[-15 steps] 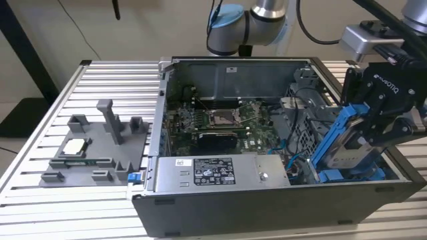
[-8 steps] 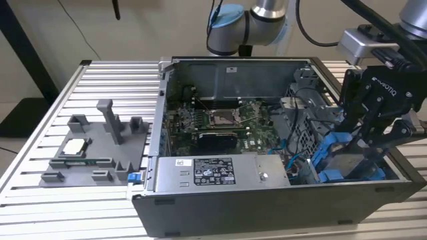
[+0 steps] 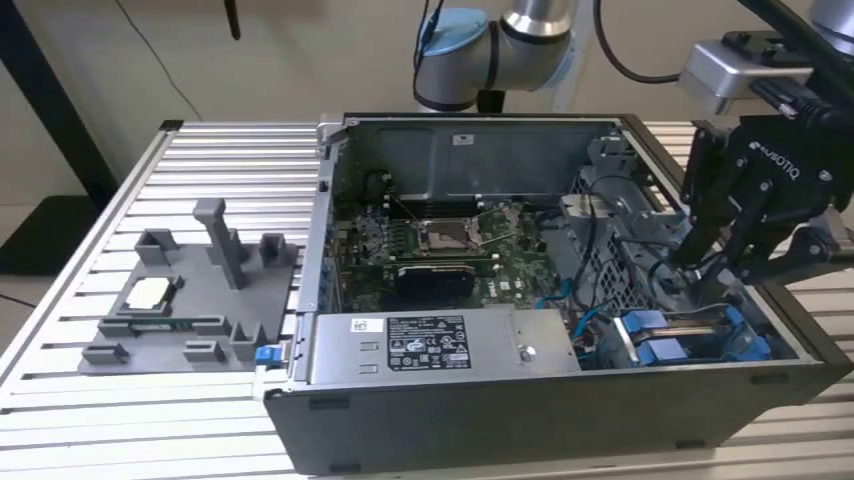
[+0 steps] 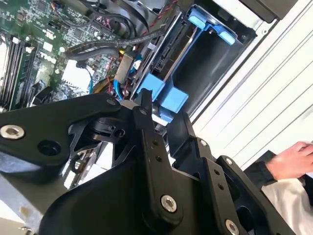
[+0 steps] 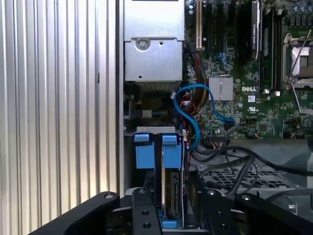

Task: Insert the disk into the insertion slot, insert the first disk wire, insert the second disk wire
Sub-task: 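Insert the disk into the insertion slot, then insert the first disk wire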

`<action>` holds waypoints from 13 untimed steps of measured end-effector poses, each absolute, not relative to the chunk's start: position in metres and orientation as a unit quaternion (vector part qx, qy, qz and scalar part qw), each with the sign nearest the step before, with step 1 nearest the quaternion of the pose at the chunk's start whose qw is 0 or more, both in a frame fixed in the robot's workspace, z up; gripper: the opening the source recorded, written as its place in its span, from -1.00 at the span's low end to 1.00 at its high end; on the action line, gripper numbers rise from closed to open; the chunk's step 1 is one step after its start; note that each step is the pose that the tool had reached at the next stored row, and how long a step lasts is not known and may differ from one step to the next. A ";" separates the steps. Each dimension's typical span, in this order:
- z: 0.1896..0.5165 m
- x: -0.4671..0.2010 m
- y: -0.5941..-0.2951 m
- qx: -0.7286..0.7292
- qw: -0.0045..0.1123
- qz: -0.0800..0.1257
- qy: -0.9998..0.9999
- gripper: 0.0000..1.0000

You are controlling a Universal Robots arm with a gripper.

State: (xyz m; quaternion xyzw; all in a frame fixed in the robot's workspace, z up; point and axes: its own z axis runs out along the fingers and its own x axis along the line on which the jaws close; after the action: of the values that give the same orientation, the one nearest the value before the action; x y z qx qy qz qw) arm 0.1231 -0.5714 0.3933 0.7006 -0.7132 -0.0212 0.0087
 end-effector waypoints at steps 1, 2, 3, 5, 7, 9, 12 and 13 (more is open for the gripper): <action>0.393 0.123 -0.571 0.701 0.003 -0.027 -0.713 -0.19; 0.393 0.123 -0.571 0.701 -0.004 -0.033 -0.713 -0.19; 0.393 0.123 -0.571 0.701 -0.011 -0.039 -0.712 -0.19; 0.393 0.123 -0.570 0.701 -0.024 -0.047 -0.712 -0.19; 0.393 0.122 -0.570 0.701 -0.033 -0.044 -0.711 -0.19; 0.393 0.121 -0.569 0.701 -0.044 -0.037 -0.710 -0.19; 0.391 0.118 -0.566 0.702 -0.052 -0.032 -0.710 -0.19; 0.391 0.117 -0.564 0.702 -0.054 -0.032 -0.710 -0.19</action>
State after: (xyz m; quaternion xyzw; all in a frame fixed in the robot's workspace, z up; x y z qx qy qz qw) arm 0.1172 -0.5645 0.3908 0.7018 -0.7096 -0.0318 -0.0537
